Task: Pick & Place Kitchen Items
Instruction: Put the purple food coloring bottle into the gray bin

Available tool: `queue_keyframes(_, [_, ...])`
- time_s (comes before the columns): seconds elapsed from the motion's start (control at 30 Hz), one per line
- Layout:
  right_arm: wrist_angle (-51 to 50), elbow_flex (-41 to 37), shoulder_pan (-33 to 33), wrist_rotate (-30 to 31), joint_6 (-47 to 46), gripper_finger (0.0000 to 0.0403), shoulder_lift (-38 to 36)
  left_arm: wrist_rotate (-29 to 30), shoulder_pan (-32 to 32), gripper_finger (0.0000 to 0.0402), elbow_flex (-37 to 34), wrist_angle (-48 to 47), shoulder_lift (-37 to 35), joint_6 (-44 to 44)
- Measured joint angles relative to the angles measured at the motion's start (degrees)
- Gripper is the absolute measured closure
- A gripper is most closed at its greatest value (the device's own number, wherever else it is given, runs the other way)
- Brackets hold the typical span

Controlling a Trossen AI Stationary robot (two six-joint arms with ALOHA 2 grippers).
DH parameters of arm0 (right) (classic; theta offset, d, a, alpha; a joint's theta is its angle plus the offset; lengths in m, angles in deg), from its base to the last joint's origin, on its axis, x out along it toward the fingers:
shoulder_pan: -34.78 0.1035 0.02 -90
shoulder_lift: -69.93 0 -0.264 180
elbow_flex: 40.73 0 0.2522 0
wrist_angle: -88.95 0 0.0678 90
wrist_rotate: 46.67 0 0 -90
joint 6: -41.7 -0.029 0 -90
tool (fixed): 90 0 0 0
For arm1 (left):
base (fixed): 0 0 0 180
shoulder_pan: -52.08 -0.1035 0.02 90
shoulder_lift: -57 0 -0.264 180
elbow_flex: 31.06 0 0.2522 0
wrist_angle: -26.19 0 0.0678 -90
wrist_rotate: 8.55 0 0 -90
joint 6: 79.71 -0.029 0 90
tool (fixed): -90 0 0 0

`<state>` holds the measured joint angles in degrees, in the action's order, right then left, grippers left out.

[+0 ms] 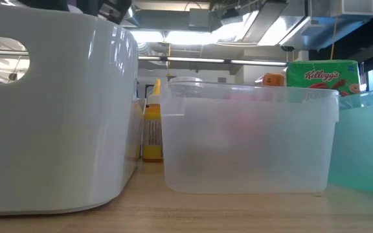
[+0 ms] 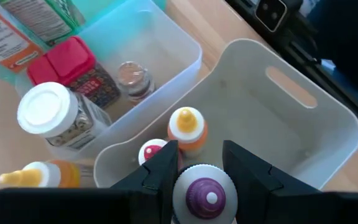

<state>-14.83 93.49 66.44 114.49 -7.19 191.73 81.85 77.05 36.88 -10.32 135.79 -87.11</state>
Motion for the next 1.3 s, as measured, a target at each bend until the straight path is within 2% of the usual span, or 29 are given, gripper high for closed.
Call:
queue_keyframes(0.23, [0.0, 0.0, -0.1, 0.0, 0.0, 0.0309, 0.0, -0.2, -0.8, 0.0293, -7.3, 7.2, -4.0, 1.4])
queue_keyframes(0.43, [0.4, 0.0, -0.8, 0.1, 0.0, 0.0309, 0.0, -0.3, -1.5, 0.0293, -10.7, 8.6, -6.3, 1.6])
queue_keyframes(0.73, [0.9, 0.0, -2.4, 0.2, 0.0, 0.0309, 0.0, -5.1, -4.4, 0.0293, -15.5, 14.9, -6.3, 1.3])
queue_keyframes(1.07, [1.0, 0.0, -2.4, 0.2, 0.1, 0.0309, 0.0, -2.9, -5.3, 0.0293, -16.3, 17.3, -5.1, -0.3])
queue_keyframes(1.3, [1.0, 0.0, -2.3, 0.1, 0.2, 0.0309, 0.0, -5.1, -6.9, 0.0293, -16.3, 20.3, -1.6, 0.5])
